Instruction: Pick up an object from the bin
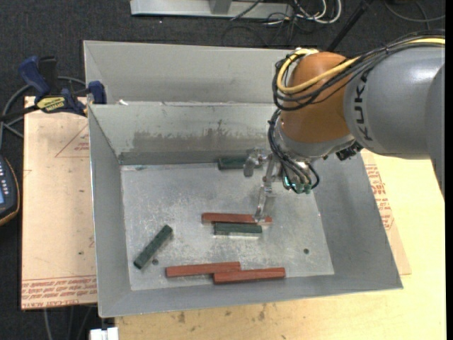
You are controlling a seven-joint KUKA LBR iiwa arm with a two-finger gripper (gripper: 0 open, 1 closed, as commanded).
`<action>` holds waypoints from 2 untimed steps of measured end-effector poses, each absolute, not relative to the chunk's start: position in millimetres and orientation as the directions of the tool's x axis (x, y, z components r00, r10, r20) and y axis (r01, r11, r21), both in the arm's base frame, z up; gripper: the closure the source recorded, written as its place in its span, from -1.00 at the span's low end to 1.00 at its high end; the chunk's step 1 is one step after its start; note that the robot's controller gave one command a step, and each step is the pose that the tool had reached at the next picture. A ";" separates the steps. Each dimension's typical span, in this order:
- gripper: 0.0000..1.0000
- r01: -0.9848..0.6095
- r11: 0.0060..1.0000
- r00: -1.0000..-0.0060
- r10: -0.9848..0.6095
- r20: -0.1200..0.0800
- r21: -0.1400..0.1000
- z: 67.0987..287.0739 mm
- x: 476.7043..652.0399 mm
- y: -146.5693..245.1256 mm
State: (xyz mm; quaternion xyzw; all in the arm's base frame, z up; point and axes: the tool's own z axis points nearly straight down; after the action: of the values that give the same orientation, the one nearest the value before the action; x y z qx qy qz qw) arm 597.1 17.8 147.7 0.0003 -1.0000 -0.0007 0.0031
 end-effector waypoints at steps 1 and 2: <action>-1.00 0.006 1.000 -1.000 0.006 0.009 0.003 65.1 552.3 58.7; 1.00 0.010 1.000 -1.000 0.010 -0.001 0.002 70.1 556.0 56.4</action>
Offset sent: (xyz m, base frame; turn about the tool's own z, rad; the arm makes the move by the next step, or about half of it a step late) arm -0.0415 0.0375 -0.0777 0.0121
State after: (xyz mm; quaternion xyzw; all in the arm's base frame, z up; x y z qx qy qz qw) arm 556.0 56.4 70.1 -0.0050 -1.0000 -0.0009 -0.0004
